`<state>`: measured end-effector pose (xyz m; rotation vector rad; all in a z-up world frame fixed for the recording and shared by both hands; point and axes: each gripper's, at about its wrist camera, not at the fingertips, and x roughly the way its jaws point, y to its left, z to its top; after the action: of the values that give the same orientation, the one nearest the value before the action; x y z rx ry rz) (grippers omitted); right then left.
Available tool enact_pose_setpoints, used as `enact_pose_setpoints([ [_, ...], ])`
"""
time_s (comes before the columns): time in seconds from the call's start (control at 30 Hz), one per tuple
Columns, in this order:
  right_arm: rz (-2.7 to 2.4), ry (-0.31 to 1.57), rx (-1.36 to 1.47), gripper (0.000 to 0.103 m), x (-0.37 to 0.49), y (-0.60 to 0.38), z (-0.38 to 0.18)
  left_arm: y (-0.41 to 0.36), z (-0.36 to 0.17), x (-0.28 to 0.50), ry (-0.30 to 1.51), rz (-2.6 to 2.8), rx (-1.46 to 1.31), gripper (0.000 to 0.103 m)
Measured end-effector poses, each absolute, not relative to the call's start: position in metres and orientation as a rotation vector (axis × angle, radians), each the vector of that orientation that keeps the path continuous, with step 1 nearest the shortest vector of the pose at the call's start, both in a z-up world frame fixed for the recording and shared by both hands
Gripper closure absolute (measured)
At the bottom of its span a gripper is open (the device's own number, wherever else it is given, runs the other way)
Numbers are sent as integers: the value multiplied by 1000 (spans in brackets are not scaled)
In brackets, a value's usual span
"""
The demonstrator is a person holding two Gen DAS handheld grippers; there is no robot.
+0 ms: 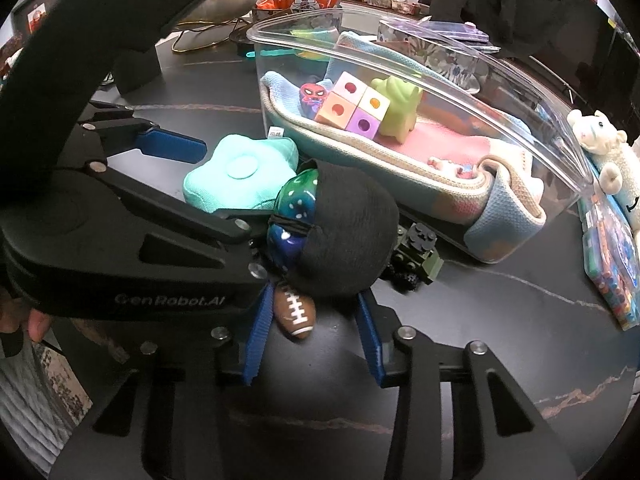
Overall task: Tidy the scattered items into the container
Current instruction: 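Lower the right tool and close it on the brown football, then close the left gripper on the teal star plush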
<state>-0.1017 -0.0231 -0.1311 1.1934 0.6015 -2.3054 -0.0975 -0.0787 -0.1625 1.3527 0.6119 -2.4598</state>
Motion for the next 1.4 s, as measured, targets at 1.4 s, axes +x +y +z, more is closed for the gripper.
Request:
enact_pose_setpoints([
  [1.4, -2248, 531, 1145, 85, -91, -16, -102, -81, -135, -83, 607, -2491, 1316, 41],
])
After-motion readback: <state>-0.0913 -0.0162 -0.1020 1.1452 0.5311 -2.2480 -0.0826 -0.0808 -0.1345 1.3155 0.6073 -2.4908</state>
